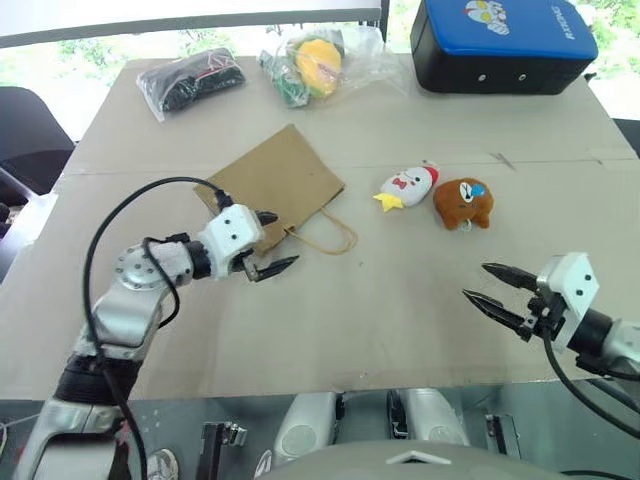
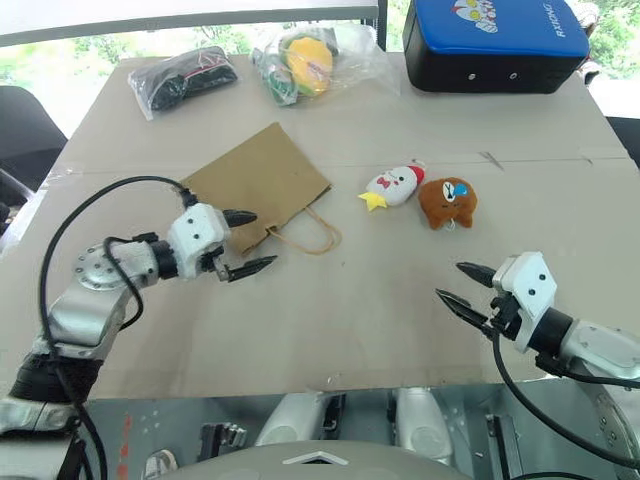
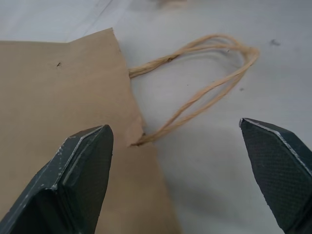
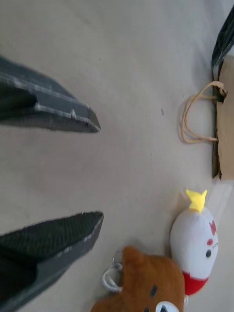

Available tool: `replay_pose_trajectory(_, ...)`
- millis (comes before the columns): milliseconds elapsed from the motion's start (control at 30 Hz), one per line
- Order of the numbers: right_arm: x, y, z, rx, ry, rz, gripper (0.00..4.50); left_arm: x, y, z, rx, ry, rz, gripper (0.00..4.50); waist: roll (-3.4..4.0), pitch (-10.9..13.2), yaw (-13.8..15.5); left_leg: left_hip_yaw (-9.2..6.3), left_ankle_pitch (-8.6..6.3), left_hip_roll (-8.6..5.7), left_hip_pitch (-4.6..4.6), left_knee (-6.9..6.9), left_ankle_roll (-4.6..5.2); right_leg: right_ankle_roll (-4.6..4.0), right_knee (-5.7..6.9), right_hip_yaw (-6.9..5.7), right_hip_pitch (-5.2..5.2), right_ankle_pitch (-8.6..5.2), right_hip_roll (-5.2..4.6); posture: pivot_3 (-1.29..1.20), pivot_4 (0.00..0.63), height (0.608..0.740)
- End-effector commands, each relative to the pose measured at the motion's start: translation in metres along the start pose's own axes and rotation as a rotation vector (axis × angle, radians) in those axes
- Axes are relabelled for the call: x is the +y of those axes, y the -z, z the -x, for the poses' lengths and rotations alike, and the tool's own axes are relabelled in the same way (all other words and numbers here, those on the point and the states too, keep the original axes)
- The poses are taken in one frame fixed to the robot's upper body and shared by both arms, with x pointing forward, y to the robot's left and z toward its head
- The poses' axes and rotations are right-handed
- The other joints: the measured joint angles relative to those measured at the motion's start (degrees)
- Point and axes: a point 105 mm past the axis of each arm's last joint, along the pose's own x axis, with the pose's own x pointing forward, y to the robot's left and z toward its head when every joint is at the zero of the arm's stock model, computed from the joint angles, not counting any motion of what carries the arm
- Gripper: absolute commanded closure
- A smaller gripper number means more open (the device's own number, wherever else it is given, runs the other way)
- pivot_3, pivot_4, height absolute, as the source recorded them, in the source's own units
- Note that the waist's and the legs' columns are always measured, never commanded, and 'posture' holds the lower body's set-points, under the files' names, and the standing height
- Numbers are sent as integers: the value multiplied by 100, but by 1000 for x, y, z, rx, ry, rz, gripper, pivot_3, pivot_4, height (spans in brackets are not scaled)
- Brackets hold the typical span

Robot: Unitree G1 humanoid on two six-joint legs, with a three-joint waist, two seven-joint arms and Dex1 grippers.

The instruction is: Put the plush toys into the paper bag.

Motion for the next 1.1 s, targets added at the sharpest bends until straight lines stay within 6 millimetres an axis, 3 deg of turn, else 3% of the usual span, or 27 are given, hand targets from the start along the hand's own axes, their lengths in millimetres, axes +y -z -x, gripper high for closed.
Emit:
replay_pose_trajectory(33, 13, -10, -3, -29, -1, 39, 3576, -2, -6, -19, -40, 57, -73, 750, -4, -1, 7, -2, 0, -1, -1, 3, 0, 1, 0, -3, 2, 0, -1, 0, 150, 740)
replay_pose_trajectory(100, 14, -11, -4, -33, 12, 35, 4433, -3, -10, -24, -76, 71, -60, 1563, -9, -2, -32, -1, 0, -2, -5, 10, 1, 3, -2, 0, 1, 1, -1, 0, 150, 740)
replay_pose_trajectory(200, 17, -9, -6, -32, 20, 34, 4500, -7, -15, -27, -119, 114, -23, 3210, -14, -4, -68, 1, 0, -2, -2, 12, 1, 5, 0, 4, 0, 3, 0, 0, 150, 740)
replay_pose_trajectory(267, 18, -9, -12, -42, 17, 32, 4500, -10, -24, -28, -183, 134, 99, 4262, -13, -4, -66, 1, 0, -1, 2, 12, 0, 5, 7, 3, 0, 3, 0, 0, 150, 740)
replay_pose_trajectory(300, 19, -10, -19, -53, 3, 33, 4500, -9, -34, -26, -245, 140, 225, 4440, -13, -4, -69, 0, 1, -1, 2, 12, 0, 5, 8, 2, 0, 3, 0, 0, 150, 740)
replay_pose_trajectory(367, 20, -11, -32, -73, -13, 38, 4500, -6, -50, -22, -338, 159, 399, 4440, -16, -2, -105, -1, 1, 0, 0, 20, 0, 5, 17, 2, -1, 3, 0, 0, 150, 740)
replay_pose_trajectory(467, 20, -17, -68, -118, -64, 36, 4500, -8, -74, -11, -450, 219, 571, 4440, -29, 0, -187, -2, 1, 0, 0, 41, 0, 5, 39, 1, -1, 3, 0, 0, 150, 740)
replay_pose_trajectory(500, 20, -18, -73, -124, -72, 39, 4500, -9, -78, -9, -460, 228, 596, 4440, -24, 0, -187, 0, 1, 0, 5, 45, 0, 5, 46, 1, -2, 2, 0, 0, 150, 740)
replay_pose_trajectory(600, 24, -26, -118, -167, -136, 16, 4500, -10, -91, 0, -506, 229, 641, 4440, -35, -2, -197, -1, 1, 0, 13, 50, -1, 5, 65, -1, -2, 2, 0, 0, 150, 740)
replay_pose_trajectory(767, 47, -41, -187, -205, -314, 3, 4500, -17, -105, 15, -526, 232, 632, 4440, -33, -1, -215, 1, 8, 0, 10, 55, -12, 5, 85, -1, -20, 3, 2, 0, 150, 740)
replay_pose_trajectory(933, 71, -39, -226, -192, -440, -4, 4500, -17, -112, 19, -547, 175, 610, 4440, -37, -2, -192, -8, 8, -5, -4, 65, -14, 5, 82, -8, -31, 3, 0, 0, 150, 740)
replay_pose_trajectory(1100, 91, -27, -246, -169, -503, -15, 4500, -11, -114, 29, -558, 80, 583, 4440, -36, -2, -223, -10, 9, -3, 0, 66, -17, 4, 91, -9, -33, 3, 3, 0, 150, 740)
